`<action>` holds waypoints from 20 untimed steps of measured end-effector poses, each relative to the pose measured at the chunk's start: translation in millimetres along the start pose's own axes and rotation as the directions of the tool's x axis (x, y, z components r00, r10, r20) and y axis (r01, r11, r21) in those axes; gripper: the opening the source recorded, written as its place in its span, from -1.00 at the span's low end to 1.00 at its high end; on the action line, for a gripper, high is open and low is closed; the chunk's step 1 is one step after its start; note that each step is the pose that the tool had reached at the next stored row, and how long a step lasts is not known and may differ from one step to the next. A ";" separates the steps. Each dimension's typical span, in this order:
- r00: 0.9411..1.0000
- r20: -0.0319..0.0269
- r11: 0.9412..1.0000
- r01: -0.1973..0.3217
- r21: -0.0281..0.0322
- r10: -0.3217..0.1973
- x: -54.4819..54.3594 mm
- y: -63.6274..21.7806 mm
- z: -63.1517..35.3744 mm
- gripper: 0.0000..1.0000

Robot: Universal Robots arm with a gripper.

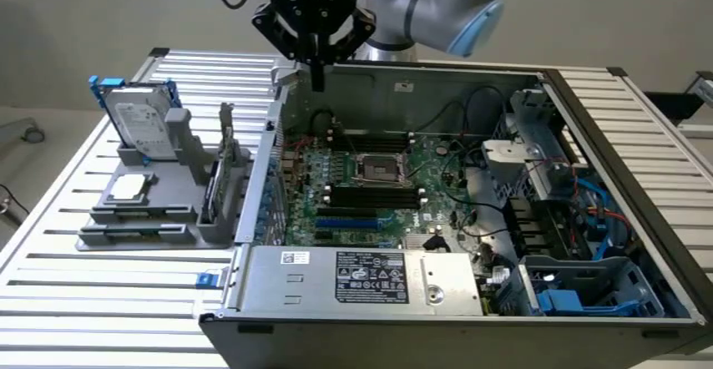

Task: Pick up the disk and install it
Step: 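Reach for the disk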

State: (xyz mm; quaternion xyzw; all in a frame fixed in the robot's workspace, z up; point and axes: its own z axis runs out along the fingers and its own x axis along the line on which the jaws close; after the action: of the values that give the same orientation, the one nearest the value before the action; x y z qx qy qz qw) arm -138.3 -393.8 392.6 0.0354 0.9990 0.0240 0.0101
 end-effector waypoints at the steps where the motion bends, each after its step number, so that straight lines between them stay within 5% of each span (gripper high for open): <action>1: 1.000 0.000 1.000 0.000 0.000 0.000 4.1 1.1 0.0 -0.79; 20: 1.000 -0.009 1.000 0.000 0.001 0.000 90.0 21.4 1.2 -0.79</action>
State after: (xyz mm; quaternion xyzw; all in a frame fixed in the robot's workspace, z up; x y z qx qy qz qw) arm -226.6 -366.0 390.8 0.0355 0.9991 0.0239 0.0055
